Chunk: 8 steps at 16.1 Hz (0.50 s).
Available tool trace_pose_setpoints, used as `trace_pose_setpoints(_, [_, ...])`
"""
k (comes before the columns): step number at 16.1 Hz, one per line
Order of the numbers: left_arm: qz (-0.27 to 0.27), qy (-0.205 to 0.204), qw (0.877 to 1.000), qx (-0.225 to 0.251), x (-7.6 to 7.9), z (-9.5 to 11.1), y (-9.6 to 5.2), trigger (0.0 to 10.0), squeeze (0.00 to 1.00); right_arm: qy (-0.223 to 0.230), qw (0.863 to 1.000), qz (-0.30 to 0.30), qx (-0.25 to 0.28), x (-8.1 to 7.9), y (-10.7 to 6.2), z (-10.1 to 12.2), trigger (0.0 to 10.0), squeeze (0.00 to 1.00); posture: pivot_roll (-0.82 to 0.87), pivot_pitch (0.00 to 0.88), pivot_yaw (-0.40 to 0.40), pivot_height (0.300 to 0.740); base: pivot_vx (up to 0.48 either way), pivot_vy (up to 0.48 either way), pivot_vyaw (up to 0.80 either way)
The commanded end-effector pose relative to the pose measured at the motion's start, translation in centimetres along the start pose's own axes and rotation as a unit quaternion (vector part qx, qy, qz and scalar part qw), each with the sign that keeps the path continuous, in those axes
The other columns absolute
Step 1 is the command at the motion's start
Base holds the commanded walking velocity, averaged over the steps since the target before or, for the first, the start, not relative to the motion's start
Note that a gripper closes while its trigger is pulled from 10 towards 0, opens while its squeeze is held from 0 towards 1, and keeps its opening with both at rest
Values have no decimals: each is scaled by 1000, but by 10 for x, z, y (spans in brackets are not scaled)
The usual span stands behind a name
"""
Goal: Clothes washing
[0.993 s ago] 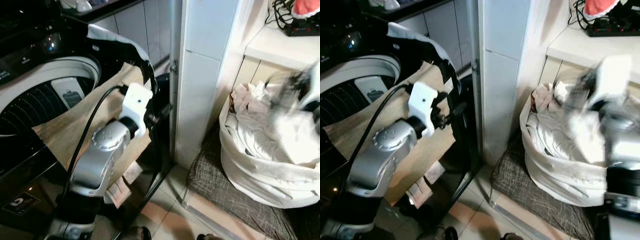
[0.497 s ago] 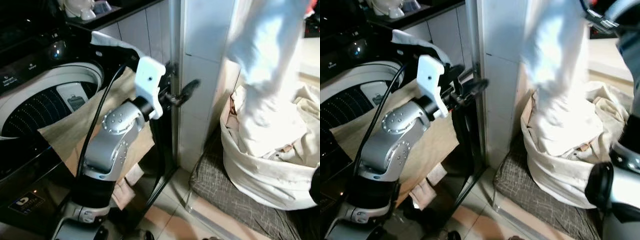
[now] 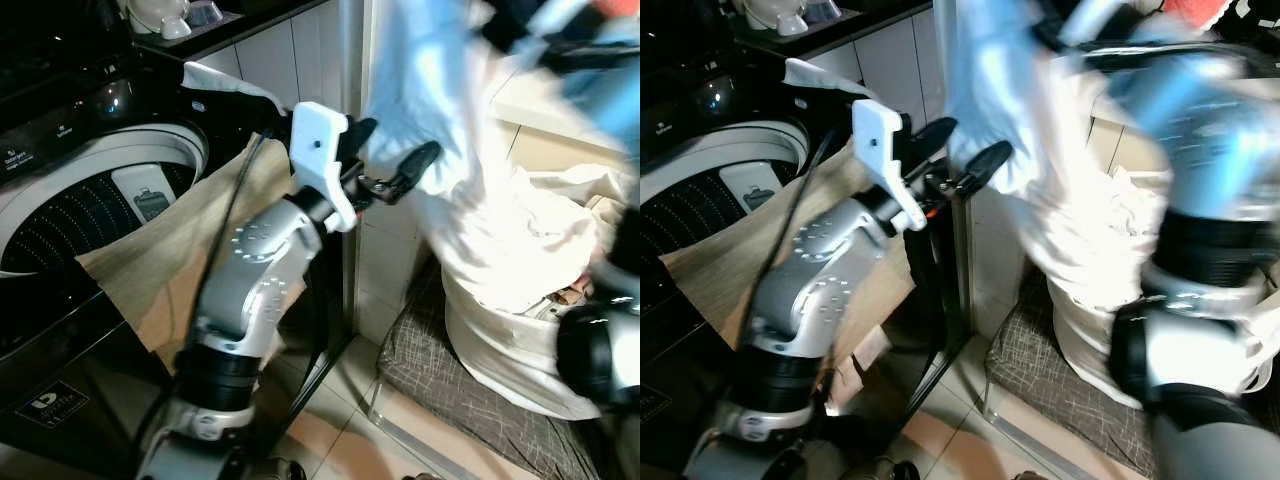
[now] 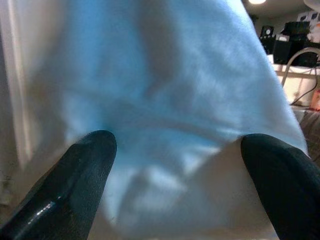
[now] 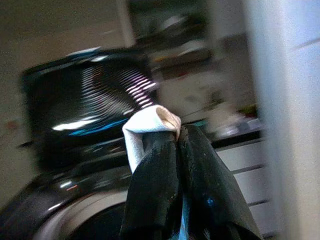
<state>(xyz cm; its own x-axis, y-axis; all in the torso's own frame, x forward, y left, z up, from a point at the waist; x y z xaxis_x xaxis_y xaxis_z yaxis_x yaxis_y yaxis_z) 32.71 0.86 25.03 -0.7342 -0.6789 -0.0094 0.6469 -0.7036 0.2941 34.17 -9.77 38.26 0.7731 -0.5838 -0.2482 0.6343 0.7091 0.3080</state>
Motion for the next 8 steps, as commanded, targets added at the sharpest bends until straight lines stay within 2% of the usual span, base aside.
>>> trace_pose_setpoints(1, [20, 16, 1000, -7, -6, -1, 3, 10000, 1000, -6, 999, 49, -2, -27, 6, 4, 0, 0, -94, 0, 67, 740, 0, 0, 0])
trace_pose_setpoints(2, [28, 17, 999, -10, -8, -2, 4, 10000, 1000, -4, 999, 54, -3, -30, 7, 3, 0, 0, -94, 0, 67, 740, 0, 0, 0])
trace_pose_setpoints(3, [55, 29, 998, -26, -16, -7, 3, 10000, 0, 6, 997, 71, -8, -37, 7, 1, 0, 0, -91, 0, 63, 740, 0, 0, 0])
trace_pose_setpoints(5, [73, 38, 996, -35, -23, -9, 3, 10000, 0, 15, 997, 78, -12, -39, 7, -1, 0, 0, -89, 0, 61, 740, 0, 0, 0])
trace_pose_setpoints(7, [122, 77, 988, -62, -40, -14, 0, 10000, 0, 16, 998, 67, -8, -36, 5, 0, 0, 0, -88, 0, 60, 740, 0, 0, 0])
trace_pose_setpoints(8, [153, 96, 981, -75, -51, -16, -4, 2314, 0, 14, 998, 56, -3, -31, 2, 4, 0, 0, -87, 0, 60, 740, 0, 0, 0])
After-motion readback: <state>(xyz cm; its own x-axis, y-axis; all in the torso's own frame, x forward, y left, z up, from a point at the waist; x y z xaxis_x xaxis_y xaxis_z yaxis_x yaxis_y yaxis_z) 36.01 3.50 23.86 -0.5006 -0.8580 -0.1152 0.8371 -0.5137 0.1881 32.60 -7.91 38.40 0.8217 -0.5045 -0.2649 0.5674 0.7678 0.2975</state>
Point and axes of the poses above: a point about 5 cm out from each wrist's last joint towards the gripper, its own y axis pointing out of the wrist towards the gripper, its own z axis along the axis of the wrist's last joint, x = y × z, the point moved 3 cm from there along y, pointing out of the wrist towards the gripper, and after that the axes turned 6 degrees about y, right-handed, at the moved point
